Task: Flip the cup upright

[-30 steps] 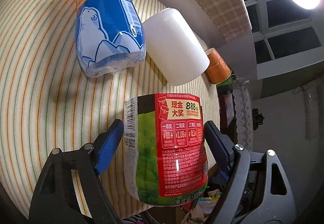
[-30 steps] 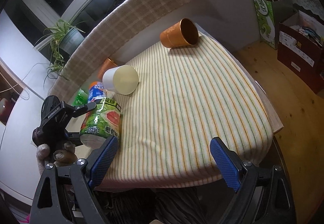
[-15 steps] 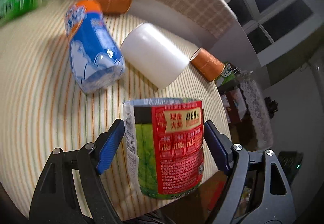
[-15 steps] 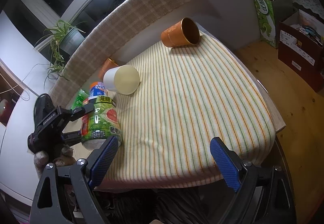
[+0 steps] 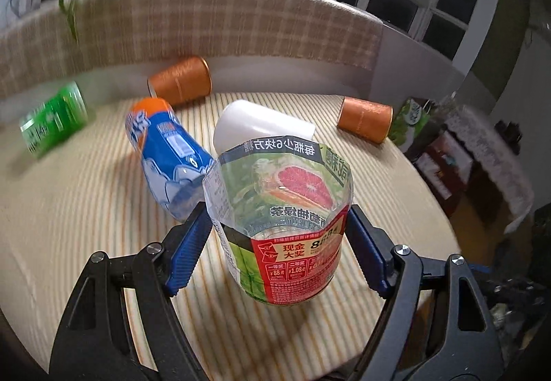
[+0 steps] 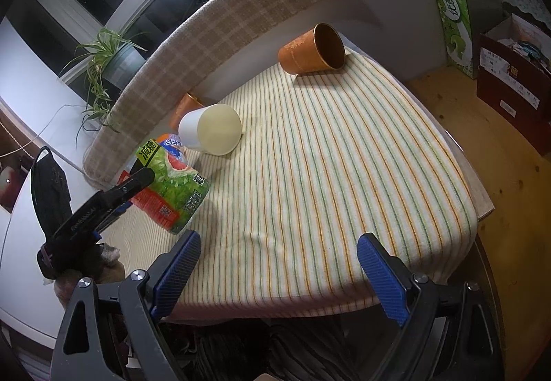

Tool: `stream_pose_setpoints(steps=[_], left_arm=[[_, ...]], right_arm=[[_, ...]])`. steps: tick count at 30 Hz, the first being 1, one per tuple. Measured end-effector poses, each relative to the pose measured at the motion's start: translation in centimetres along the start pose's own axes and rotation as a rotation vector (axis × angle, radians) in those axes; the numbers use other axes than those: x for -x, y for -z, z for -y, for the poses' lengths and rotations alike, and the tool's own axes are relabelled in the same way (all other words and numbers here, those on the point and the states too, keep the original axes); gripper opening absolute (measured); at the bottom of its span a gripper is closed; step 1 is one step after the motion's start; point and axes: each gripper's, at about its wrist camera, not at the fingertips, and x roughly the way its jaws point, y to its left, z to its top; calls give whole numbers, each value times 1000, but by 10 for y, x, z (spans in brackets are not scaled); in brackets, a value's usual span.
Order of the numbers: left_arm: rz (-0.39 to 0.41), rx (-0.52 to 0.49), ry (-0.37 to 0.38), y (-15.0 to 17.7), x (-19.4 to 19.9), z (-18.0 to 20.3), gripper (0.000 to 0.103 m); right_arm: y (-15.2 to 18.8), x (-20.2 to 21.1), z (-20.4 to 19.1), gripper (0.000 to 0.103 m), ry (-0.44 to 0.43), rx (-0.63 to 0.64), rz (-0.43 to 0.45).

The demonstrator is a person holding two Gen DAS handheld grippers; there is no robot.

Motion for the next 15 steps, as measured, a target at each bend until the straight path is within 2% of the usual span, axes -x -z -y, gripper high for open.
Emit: stream_pose_setpoints(steps=[6,15], left_arm=[[25,-75,-48,5,-2,11,80],[16,-103,-64,12,-7,16,80]], right_arm=[[0,0,0,94,-1,-1,0],[1,1,-2,94,-2,3,1]])
